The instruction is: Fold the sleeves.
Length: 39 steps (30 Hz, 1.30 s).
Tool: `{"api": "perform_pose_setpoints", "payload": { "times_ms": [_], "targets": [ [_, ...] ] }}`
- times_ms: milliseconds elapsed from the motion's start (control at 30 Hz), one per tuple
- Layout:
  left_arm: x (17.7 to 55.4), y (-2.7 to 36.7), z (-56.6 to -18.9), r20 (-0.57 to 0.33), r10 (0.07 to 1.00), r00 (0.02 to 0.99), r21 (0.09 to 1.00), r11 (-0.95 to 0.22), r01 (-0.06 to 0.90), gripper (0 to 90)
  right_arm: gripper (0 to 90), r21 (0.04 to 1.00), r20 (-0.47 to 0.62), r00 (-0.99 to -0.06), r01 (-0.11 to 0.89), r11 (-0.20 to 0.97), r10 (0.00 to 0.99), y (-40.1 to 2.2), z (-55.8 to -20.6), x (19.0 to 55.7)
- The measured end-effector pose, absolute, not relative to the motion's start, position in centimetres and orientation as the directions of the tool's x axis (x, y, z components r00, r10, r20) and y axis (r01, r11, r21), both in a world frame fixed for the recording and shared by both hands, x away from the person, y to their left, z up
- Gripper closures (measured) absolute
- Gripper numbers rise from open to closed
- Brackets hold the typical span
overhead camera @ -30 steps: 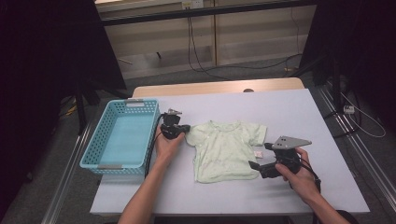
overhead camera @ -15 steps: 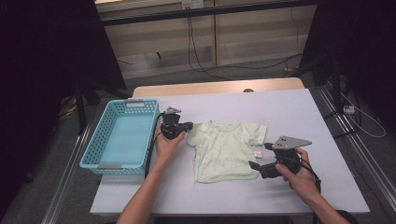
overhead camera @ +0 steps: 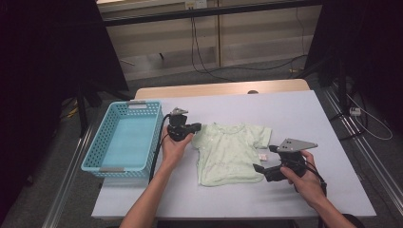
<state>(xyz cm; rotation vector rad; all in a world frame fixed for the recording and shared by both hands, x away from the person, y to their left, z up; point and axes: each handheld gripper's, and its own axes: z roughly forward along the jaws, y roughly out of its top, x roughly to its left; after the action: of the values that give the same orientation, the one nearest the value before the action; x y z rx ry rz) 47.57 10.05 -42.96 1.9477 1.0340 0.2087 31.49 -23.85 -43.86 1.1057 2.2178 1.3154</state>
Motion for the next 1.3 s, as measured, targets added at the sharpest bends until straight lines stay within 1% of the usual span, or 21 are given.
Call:
{"api": "perform_pose_setpoints", "payload": {
  "times_ms": [367, 433, 633, 733, 867, 1033, 1133, 1300],
  "targets": [
    [47.5, 8.3, -42.9, -0.257, 0.700, 0.666, 0.773, -0.265, 0.577, 87.1, 5.0, 0.852, 0.100, -0.642, 0.450, 0.267, 0.760, -23.9, -43.8, 31.4],
    [47.7, 7.9, -42.9, -0.272, 0.699, 0.662, 0.765, -0.260, 0.589, 87.1, 5.0, 0.852, 0.099, -0.641, 0.450, 0.268, 0.761, -24.0, -43.8, 31.5],
    [48.0, 7.0, -42.9, -0.267, 0.708, 0.654, 0.756, -0.267, 0.598, 87.1, 5.0, 0.852, 0.097, -0.643, 0.449, 0.270, 0.760, -23.9, -43.8, 31.4],
    [48.1, 6.7, -43.2, -0.280, 0.712, 0.644, 0.752, -0.255, 0.608, 87.1, 5.0, 0.850, 0.096, -0.643, 0.450, 0.274, 0.759, -23.8, -43.8, 31.5],
    [48.2, 6.3, -43.3, -0.281, 0.701, 0.655, 0.749, -0.266, 0.606, 86.7, 4.9, 0.851, 0.095, -0.647, 0.447, 0.276, 0.756, -23.8, -43.8, 31.4],
    [48.4, 5.7, -43.9, -0.302, 0.698, 0.649, 0.740, -0.257, 0.622, 86.5, 4.9, 0.849, 0.096, -0.646, 0.450, 0.276, 0.757, -23.9, -43.9, 31.5],
    [48.3, 5.3, -44.2, -0.292, 0.699, 0.653, 0.732, -0.277, 0.623, 86.3, 4.9, 0.850, 0.094, -0.649, 0.447, 0.279, 0.755, -23.8, -43.8, 31.4],
    [48.2, 5.0, -44.4, -0.302, 0.690, 0.658, 0.730, -0.277, 0.625, 84.1, 4.9, 0.848, 0.095, -0.648, 0.450, 0.279, 0.755, -23.8, -43.9, 31.5]
  ]
}}
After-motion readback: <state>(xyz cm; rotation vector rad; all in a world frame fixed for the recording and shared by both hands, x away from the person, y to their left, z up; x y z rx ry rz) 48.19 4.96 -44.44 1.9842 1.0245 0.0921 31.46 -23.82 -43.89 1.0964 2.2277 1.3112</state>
